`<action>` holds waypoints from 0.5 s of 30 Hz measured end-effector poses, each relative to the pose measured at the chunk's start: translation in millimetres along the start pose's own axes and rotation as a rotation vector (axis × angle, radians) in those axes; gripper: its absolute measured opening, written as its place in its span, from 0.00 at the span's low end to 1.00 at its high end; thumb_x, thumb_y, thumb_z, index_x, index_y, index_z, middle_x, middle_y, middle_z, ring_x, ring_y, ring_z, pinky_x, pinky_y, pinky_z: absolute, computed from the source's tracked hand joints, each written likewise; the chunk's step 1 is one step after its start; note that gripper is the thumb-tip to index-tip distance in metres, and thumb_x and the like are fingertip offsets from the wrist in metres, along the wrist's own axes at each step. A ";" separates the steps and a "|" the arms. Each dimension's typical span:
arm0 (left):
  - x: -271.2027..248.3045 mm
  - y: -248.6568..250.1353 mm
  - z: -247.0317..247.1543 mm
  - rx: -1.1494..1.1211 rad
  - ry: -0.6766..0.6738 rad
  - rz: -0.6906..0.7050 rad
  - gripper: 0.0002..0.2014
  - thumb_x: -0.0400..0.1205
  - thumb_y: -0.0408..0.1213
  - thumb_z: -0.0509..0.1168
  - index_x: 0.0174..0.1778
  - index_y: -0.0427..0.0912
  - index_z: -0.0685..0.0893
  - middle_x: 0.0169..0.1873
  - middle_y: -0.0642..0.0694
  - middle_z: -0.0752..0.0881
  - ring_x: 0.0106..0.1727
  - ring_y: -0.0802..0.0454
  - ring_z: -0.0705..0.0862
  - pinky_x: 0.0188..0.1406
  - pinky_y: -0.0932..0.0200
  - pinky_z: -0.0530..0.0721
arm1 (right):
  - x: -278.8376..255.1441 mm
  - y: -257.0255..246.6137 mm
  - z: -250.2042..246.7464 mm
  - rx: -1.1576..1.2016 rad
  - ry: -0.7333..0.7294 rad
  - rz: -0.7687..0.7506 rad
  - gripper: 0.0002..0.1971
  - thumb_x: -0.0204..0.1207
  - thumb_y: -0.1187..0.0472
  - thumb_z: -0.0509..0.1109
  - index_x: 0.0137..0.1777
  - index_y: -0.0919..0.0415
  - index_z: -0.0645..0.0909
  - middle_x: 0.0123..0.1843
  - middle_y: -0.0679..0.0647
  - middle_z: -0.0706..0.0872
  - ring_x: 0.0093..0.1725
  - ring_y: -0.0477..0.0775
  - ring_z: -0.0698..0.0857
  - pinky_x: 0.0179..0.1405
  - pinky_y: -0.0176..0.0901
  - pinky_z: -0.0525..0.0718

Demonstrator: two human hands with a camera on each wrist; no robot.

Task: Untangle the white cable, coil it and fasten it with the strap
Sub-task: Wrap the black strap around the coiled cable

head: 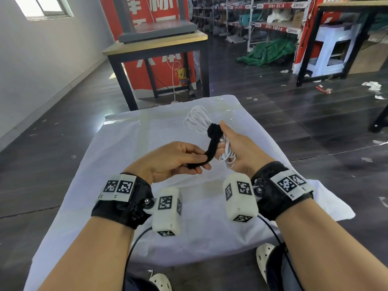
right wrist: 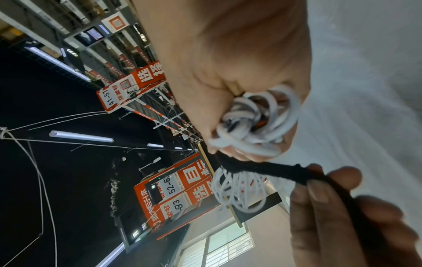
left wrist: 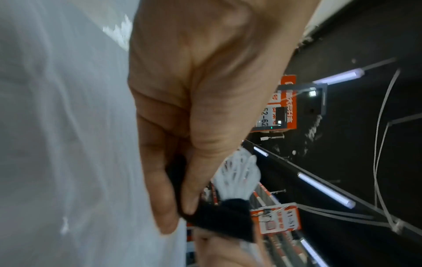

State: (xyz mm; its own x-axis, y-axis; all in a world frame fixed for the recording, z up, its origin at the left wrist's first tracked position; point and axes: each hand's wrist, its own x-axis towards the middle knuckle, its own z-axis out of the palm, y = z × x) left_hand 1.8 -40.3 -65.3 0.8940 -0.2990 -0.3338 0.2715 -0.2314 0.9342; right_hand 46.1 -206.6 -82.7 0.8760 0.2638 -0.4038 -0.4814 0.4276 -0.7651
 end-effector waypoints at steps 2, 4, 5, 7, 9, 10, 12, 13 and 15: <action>2.9 -7.8 -7.0 0.053 0.056 -0.003 0.04 0.81 0.30 0.67 0.49 0.36 0.87 0.43 0.42 0.91 0.34 0.58 0.87 0.37 0.70 0.85 | -3.3 -2.9 -1.2 0.131 -0.085 0.075 0.19 0.82 0.49 0.64 0.34 0.60 0.68 0.18 0.51 0.66 0.14 0.45 0.65 0.13 0.31 0.67; 8.0 -15.4 -11.9 0.097 0.146 0.040 0.04 0.81 0.30 0.67 0.49 0.36 0.87 0.42 0.41 0.91 0.35 0.57 0.87 0.39 0.68 0.86 | -6.9 -1.5 0.6 0.125 -0.179 0.133 0.18 0.83 0.49 0.62 0.37 0.61 0.70 0.19 0.51 0.68 0.14 0.42 0.65 0.11 0.29 0.65; 10.4 -18.3 -13.8 0.110 0.189 0.068 0.04 0.81 0.30 0.67 0.48 0.36 0.87 0.41 0.42 0.91 0.36 0.55 0.87 0.39 0.68 0.86 | -8.0 -0.1 1.9 0.098 -0.222 0.152 0.17 0.83 0.49 0.62 0.40 0.63 0.71 0.21 0.52 0.71 0.14 0.42 0.65 0.11 0.28 0.65; 14.0 -21.7 -17.4 0.121 0.249 0.129 0.04 0.81 0.29 0.68 0.48 0.38 0.87 0.38 0.45 0.91 0.36 0.54 0.87 0.39 0.67 0.85 | -7.8 2.5 2.6 0.046 -0.285 0.179 0.16 0.83 0.49 0.61 0.44 0.64 0.73 0.27 0.55 0.74 0.16 0.41 0.65 0.11 0.28 0.67; 14.5 -22.9 -21.0 0.097 0.286 0.193 0.06 0.81 0.29 0.68 0.51 0.39 0.87 0.39 0.47 0.91 0.38 0.56 0.88 0.40 0.66 0.85 | -8.3 2.9 1.9 -0.001 -0.327 0.202 0.17 0.83 0.49 0.62 0.46 0.65 0.73 0.31 0.56 0.74 0.16 0.41 0.65 0.11 0.29 0.68; 13.9 -23.4 -22.6 0.079 0.298 0.221 0.08 0.80 0.30 0.69 0.54 0.38 0.86 0.41 0.45 0.91 0.40 0.56 0.88 0.41 0.64 0.85 | -9.1 2.5 1.8 -0.023 -0.340 0.212 0.17 0.82 0.48 0.62 0.48 0.65 0.73 0.31 0.57 0.75 0.16 0.41 0.66 0.11 0.28 0.68; 12.5 -24.1 -26.0 0.043 0.311 0.250 0.12 0.80 0.33 0.70 0.59 0.36 0.85 0.46 0.42 0.90 0.44 0.54 0.88 0.45 0.62 0.84 | -11.3 2.5 2.2 -0.064 -0.356 0.228 0.19 0.82 0.48 0.61 0.51 0.67 0.75 0.34 0.59 0.79 0.16 0.41 0.66 0.12 0.27 0.68; 12.0 -24.2 -27.4 0.032 0.309 0.256 0.13 0.80 0.34 0.70 0.60 0.35 0.85 0.48 0.40 0.90 0.46 0.53 0.88 0.46 0.62 0.84 | -11.8 3.3 3.0 -0.084 -0.361 0.230 0.20 0.83 0.47 0.61 0.54 0.68 0.76 0.38 0.61 0.81 0.17 0.40 0.66 0.13 0.27 0.68; 11.7 -24.3 -28.5 0.022 0.295 0.257 0.15 0.80 0.36 0.70 0.62 0.36 0.85 0.52 0.39 0.90 0.51 0.50 0.88 0.49 0.62 0.84 | -9.6 5.9 5.2 -0.142 -0.352 0.186 0.20 0.82 0.47 0.62 0.58 0.67 0.75 0.43 0.62 0.81 0.17 0.41 0.66 0.13 0.28 0.69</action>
State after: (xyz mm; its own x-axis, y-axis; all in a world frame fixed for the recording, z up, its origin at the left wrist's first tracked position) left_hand 15.8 -11.8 -88.3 0.9968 -0.0717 -0.0358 0.0204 -0.2045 0.9786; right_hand 34.8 -202.0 -80.7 0.6991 0.6153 -0.3642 -0.6002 0.2282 -0.7666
